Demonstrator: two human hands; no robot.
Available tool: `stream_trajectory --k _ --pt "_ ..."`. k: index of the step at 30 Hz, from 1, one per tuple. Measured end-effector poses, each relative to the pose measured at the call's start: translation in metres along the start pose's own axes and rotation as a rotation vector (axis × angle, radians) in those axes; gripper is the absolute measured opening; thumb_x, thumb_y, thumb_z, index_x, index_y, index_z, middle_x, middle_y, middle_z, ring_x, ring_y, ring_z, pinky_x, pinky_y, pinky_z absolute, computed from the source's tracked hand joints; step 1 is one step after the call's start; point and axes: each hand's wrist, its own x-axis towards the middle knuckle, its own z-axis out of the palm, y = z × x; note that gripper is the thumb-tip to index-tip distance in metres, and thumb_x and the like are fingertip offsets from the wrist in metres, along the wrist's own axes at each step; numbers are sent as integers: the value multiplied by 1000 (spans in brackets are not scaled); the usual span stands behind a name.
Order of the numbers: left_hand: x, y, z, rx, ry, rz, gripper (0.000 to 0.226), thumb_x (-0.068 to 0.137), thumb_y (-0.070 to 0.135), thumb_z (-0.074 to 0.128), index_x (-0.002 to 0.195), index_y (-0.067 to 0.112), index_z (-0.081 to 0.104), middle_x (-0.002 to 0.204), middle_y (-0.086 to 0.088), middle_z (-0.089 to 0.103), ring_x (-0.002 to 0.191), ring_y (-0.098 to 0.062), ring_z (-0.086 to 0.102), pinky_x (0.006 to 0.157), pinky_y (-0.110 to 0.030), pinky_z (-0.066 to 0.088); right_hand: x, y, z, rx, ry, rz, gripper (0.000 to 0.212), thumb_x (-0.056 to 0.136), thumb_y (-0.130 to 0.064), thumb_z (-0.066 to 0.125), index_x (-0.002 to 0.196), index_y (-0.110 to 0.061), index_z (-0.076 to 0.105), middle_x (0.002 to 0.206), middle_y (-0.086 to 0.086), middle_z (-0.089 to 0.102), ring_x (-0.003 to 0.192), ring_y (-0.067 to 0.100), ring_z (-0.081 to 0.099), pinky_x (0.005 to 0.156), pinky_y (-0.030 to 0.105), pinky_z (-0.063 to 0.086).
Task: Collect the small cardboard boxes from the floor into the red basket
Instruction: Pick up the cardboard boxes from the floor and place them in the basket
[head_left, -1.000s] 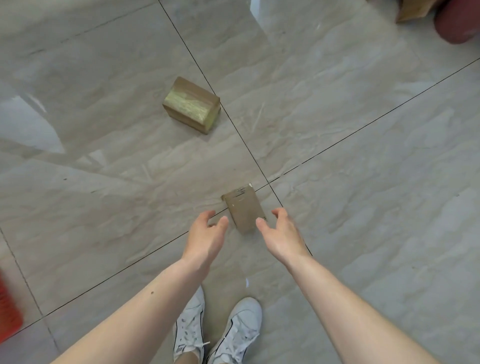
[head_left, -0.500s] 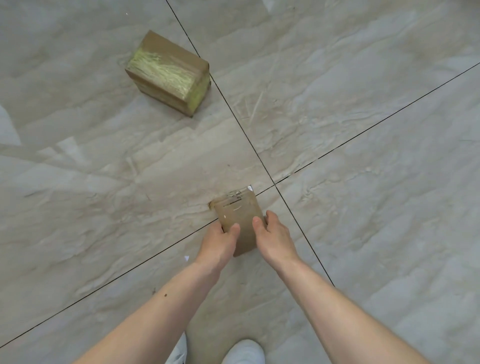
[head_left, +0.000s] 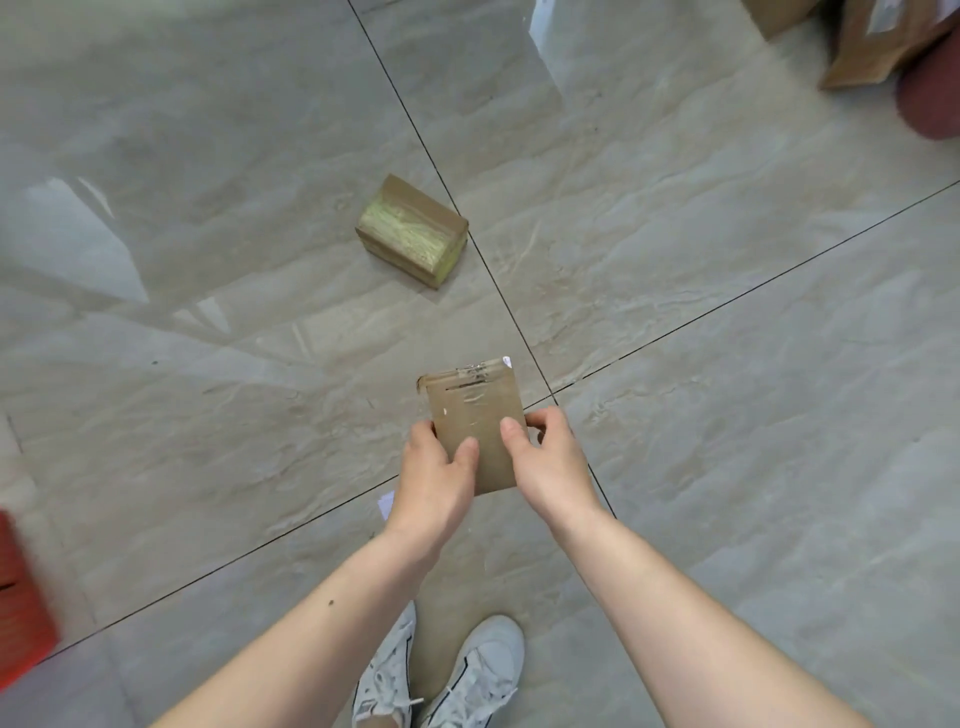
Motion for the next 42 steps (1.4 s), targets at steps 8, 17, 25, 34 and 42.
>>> stream_trajectory --k 8,17,25,34,42 --pt "-81 69 -69 32 112 89 37 94 31 52 121 9 42 122 -3 41 114 -20 48 101 -39 42 -90 -84 -25 35 11 -55 36 92 -43 62 110 -14 49 107 4 64 103 22 62 93 42 50" --pt "-142 90 -131 21 161 144 38 92 34 57 119 11 42 120 -2 41 111 -21 50 96 -36 42 -164 -130 -28 33 -4 -120 38 91 -43 63 111 -14 49 109 4 64 103 21 62 92 38 51" --pt "-179 75 -165 -125 227 150 31 92 33 59 110 17 40 105 3 57 98 -19 57 83 -34 45 -199 -140 -5 9 -94 -221 46 91 -44 60 128 -19 47 130 1 62 117 18 60 104 43 48" --pt "-220 14 -218 -287 323 117 48 91 32 61 125 13 33 123 4 55 110 -18 55 91 -32 45 -259 -142 55 -124 -231 -327 63 93 -45 55 148 -22 37 143 0 54 132 20 52 110 44 43" --pt "-254 -65 -306 -342 401 96 57 90 34 61 134 15 29 127 12 51 109 -12 52 89 -29 41 -331 -138 149 -242 -326 -389 55 92 -43 53 142 -23 46 133 3 61 124 22 56 106 46 47"
